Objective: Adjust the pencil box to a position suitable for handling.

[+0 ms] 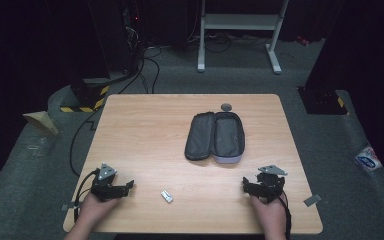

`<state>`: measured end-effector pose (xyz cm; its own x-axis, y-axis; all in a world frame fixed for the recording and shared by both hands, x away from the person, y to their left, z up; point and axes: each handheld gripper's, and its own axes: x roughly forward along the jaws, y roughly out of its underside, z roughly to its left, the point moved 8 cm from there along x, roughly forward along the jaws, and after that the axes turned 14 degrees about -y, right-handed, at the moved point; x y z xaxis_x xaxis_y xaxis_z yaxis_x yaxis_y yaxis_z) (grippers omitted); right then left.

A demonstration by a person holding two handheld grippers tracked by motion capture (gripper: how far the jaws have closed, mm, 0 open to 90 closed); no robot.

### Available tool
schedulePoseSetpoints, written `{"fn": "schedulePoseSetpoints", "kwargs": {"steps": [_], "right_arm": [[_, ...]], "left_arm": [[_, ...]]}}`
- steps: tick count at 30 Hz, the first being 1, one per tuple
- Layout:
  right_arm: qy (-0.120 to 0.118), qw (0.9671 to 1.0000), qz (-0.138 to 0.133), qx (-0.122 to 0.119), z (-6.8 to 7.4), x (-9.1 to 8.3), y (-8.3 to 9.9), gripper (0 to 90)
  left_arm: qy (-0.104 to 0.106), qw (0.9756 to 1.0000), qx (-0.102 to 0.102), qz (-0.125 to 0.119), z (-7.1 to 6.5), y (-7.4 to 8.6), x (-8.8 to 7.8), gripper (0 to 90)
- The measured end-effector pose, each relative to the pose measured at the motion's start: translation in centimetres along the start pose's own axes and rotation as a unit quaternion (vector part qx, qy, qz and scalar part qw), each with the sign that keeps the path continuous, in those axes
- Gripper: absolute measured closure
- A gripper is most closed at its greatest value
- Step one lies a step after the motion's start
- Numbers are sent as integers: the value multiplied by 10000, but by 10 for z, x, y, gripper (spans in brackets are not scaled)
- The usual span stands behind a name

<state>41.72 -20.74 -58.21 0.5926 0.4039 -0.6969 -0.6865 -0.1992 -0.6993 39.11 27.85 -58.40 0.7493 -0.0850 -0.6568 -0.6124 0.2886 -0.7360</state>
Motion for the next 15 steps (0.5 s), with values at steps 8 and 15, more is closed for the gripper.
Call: {"fn": "schedulePoseSetpoints", "kwargs": {"steps": [8,15], "right_arm": [[-2,10000,-21,2,1,-1,1,98],[7,10000,-33,-13,1,-2,1,106]], "left_arm": [[-16,10000,2,3,1,-1,1,147],[-16,10000,-27,4,0,-1,1,148]]}}
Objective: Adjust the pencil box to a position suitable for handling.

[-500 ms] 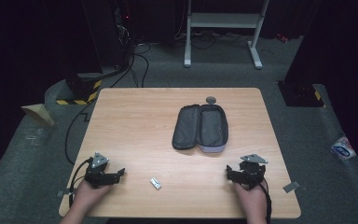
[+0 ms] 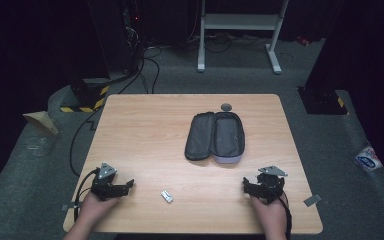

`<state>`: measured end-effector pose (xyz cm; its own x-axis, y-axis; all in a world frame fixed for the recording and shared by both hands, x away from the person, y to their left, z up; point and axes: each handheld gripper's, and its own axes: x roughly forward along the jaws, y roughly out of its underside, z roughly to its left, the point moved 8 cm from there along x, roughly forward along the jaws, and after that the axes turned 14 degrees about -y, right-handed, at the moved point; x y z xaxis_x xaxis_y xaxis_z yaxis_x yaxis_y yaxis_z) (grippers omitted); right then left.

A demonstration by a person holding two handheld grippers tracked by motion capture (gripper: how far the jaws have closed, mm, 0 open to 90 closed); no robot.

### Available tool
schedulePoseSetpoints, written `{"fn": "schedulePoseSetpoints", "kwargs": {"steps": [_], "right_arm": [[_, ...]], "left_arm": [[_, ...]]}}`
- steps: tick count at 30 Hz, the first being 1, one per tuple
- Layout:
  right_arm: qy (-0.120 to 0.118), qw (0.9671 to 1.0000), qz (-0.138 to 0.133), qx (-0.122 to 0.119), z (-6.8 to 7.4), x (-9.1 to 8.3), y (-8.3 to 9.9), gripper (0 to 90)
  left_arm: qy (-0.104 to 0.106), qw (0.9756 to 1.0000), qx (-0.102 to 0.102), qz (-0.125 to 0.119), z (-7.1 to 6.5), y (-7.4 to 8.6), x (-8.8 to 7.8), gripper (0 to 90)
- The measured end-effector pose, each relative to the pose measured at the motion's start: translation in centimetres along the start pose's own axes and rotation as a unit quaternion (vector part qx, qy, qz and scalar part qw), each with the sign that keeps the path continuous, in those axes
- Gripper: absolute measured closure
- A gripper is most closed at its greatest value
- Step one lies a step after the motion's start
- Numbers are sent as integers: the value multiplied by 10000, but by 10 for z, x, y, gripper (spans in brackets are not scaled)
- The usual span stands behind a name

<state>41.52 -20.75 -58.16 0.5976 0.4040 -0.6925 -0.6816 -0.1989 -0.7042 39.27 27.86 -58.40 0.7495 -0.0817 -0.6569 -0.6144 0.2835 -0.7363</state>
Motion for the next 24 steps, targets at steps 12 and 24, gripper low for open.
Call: {"fn": "schedulePoseSetpoints", "kwargs": {"steps": [12,24], "right_arm": [[-1,10000,-35,-12,1,-2,1,141],[53,9999,-110,18,0,-5,2,223]], "left_arm": [[1,10000,7,-3,0,0,0,150],[7,10000,8,-2,0,0,0,151]]}}
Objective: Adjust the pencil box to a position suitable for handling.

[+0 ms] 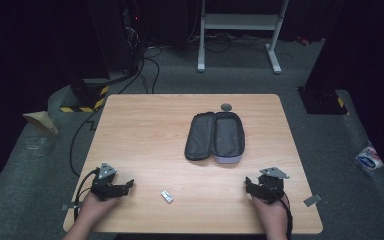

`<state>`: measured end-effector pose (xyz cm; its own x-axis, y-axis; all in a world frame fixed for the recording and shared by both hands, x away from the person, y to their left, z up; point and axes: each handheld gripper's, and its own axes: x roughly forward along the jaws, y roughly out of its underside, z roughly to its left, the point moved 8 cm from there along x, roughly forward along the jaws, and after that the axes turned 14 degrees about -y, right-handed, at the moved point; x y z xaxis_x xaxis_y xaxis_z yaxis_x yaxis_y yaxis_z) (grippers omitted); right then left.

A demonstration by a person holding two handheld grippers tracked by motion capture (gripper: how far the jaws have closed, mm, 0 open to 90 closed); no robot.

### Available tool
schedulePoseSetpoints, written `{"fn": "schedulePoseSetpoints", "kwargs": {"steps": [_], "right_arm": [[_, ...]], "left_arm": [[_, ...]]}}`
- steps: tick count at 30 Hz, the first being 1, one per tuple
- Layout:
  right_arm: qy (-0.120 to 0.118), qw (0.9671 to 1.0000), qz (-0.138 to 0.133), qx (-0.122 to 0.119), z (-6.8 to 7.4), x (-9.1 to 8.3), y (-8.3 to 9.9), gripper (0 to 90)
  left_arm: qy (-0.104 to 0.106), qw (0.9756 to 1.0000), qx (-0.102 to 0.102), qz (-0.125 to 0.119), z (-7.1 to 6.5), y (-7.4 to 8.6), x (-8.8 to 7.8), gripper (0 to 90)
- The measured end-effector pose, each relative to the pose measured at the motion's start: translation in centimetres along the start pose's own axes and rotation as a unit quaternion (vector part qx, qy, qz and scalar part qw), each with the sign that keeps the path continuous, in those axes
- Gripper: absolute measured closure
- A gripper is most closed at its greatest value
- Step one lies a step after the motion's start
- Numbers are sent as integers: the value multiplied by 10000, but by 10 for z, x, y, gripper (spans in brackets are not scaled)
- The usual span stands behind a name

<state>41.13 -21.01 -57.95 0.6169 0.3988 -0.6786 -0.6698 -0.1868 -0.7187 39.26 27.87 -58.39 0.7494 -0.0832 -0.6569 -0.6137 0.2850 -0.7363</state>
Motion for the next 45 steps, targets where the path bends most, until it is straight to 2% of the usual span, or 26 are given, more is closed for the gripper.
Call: {"fn": "schedulePoseSetpoints", "kwargs": {"steps": [7,10,14,21,22,31,45], "right_arm": [[3,10000,-18,3,-1,0,0,249],[-11,10000,-18,-65,0,-1,-1,271],[-15,9998,-153,-134,2,-4,-4,283],[-37,9985,-470,-280,7,-11,-18,308],[-109,9982,-509,-291,10,-11,-21,308],[-203,9976,-610,-262,15,-10,-32,319],[-257,9969,-665,-332,23,0,-61,355]], "left_arm": [[7,10000,5,-2,0,0,0,151],[15,10000,6,-6,0,0,0,152],[13,10000,20,-8,0,0,0,152],[0,10000,7,-19,0,0,0,158],[-2,10000,7,-19,0,0,0,159],[7,10000,22,-16,0,0,0,159],[18,10000,64,-17,1,0,0,164]]}}
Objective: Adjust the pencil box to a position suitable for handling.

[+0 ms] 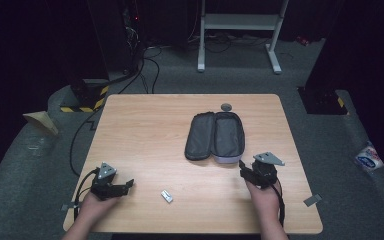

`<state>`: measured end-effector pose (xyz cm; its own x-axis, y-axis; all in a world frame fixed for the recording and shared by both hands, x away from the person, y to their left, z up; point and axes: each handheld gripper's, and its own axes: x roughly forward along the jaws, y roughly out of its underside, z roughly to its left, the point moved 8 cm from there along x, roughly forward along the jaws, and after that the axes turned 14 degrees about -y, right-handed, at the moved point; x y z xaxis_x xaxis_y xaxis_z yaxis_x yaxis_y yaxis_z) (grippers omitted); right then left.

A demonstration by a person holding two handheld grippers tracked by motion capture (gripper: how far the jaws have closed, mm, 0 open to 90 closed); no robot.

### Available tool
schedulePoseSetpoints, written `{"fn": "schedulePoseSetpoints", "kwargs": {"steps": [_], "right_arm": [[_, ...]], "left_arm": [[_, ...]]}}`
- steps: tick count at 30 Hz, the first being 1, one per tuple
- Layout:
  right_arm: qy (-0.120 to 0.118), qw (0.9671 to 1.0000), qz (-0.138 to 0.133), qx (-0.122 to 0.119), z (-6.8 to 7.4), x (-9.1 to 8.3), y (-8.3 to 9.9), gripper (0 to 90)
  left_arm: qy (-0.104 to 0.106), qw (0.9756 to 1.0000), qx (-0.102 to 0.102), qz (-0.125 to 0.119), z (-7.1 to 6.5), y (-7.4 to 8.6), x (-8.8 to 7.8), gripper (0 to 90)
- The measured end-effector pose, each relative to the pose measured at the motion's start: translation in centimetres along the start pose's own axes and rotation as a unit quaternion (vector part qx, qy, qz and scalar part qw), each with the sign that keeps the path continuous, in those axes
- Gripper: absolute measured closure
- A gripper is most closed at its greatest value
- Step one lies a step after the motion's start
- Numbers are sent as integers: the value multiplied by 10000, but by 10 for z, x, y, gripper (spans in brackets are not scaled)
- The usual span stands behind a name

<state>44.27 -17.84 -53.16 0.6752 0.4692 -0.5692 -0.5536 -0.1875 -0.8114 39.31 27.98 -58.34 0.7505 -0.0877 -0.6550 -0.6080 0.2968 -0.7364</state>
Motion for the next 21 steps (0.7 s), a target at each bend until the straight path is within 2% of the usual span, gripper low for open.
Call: {"fn": "schedulePoseSetpoints", "kwargs": {"steps": [1,4,12,18,19,20,21], "right_arm": [[-14,10000,-73,-9,2,1,-7,364],[-3,9999,-100,-44,3,2,-14,375],[52,10000,-10,-26,-1,13,-32,418],[3,9999,96,110,-9,28,-35,508],[-3,9998,106,173,-11,31,-32,575],[-3,9998,106,173,-11,31,-32,575],[-22,9997,121,207,-12,33,-30,612]], "left_arm": [[-1,10000,-1,0,0,0,0,163],[-30,10000,23,-10,0,0,0,164],[-26,10000,7,-10,0,0,0,166],[-31,10000,7,-12,0,0,0,165],[-34,10000,-17,-8,-1,0,0,166],[-34,10000,-17,-8,-1,0,0,166],[-36,10000,-14,-8,-1,0,0,166]]}}
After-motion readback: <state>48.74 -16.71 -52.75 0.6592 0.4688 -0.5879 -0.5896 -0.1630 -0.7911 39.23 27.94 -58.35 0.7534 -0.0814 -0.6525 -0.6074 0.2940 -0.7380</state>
